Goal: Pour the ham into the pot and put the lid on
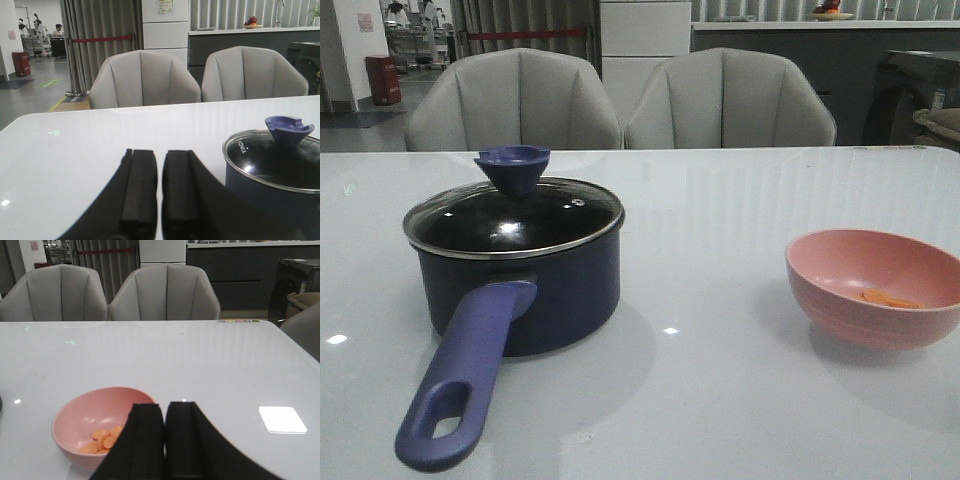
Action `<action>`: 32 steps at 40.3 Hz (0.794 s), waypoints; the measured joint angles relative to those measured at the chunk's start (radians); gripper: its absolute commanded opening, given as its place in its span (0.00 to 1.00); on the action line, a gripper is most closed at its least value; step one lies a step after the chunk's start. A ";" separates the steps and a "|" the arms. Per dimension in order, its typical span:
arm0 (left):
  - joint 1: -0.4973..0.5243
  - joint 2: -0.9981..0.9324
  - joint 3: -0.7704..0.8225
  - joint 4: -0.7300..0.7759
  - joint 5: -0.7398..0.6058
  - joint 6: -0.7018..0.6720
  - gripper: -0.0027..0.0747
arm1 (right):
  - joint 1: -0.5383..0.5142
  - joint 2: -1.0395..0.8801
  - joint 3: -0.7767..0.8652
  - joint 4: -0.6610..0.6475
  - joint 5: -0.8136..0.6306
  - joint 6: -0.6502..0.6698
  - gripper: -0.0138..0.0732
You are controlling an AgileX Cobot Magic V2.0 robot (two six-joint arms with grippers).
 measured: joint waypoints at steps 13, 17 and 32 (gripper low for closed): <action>0.000 0.000 0.000 0.002 -0.090 0.000 0.21 | 0.000 0.000 0.000 0.000 0.000 0.000 0.34; 0.000 0.000 -0.005 0.002 -0.129 0.000 0.21 | 0.000 0.000 0.000 0.000 0.000 0.000 0.34; 0.000 0.168 -0.357 -0.019 0.245 0.000 0.21 | 0.000 0.000 0.000 0.000 0.000 0.000 0.34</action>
